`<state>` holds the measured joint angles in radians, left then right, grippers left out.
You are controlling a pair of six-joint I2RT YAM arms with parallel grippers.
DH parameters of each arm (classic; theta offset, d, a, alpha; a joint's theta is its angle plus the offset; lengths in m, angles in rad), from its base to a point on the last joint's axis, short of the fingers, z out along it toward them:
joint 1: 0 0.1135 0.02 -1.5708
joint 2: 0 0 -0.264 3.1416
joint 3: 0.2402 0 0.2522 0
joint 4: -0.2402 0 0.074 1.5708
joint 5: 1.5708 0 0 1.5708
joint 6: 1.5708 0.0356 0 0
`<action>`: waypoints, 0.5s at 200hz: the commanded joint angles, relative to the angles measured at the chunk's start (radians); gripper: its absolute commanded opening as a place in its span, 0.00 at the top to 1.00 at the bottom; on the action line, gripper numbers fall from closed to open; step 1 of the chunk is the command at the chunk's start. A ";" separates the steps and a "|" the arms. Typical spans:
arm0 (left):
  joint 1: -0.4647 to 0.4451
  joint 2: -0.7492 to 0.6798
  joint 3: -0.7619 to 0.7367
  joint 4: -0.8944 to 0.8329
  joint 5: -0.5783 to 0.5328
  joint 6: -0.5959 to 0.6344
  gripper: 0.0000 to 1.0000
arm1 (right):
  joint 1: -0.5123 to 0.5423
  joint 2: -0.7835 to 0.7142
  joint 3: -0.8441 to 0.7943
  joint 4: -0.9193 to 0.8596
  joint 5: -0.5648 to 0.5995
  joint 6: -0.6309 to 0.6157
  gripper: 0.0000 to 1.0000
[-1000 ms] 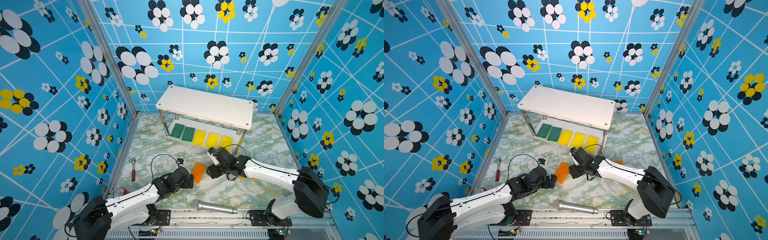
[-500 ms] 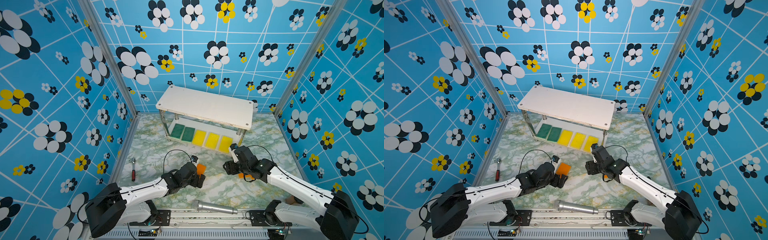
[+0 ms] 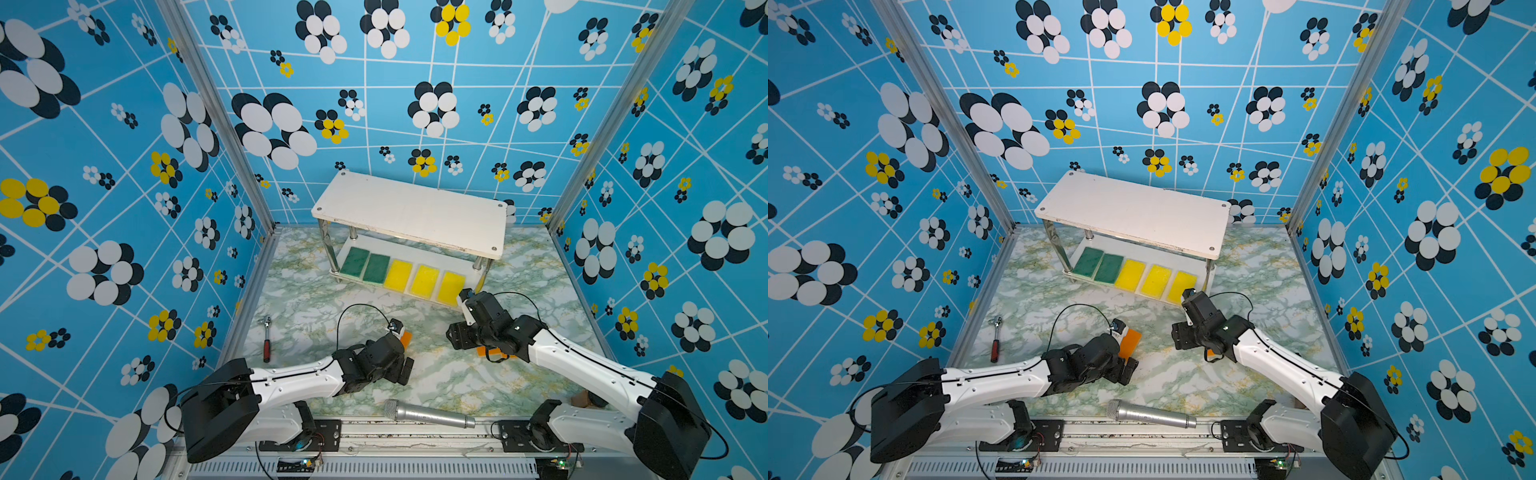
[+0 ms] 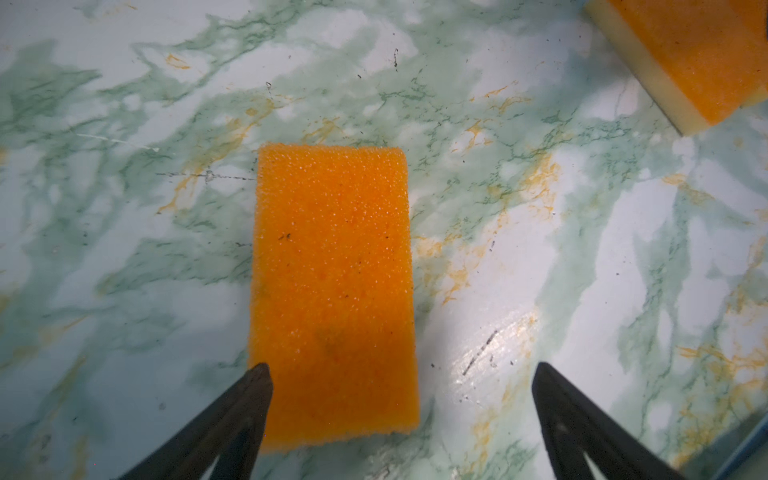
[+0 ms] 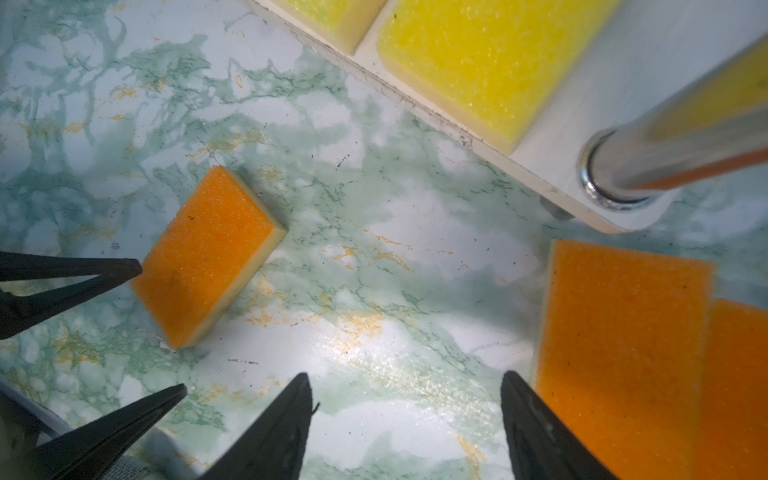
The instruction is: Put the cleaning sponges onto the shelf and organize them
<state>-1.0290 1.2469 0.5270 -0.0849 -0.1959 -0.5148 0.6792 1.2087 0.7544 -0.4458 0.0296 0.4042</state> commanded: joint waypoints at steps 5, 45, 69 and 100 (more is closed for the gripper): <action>0.000 -0.059 0.048 -0.079 -0.059 0.010 0.01 | -0.006 0.014 0.013 0.004 -0.018 0.004 0.26; 0.030 -0.065 0.018 -0.064 -0.033 0.020 0.01 | -0.006 0.039 0.019 0.015 -0.026 0.004 0.26; 0.036 -0.035 -0.006 -0.038 -0.023 0.017 0.01 | -0.006 0.058 0.029 0.014 -0.030 -0.001 0.26; 0.052 0.012 -0.032 0.013 -0.011 0.017 0.01 | -0.007 0.066 0.034 0.020 -0.033 -0.001 0.26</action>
<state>-0.9920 1.2251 0.5255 -0.1078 -0.2203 -0.5076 0.6788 1.2655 0.7586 -0.4362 0.0116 0.4038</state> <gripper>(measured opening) 0.990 0.741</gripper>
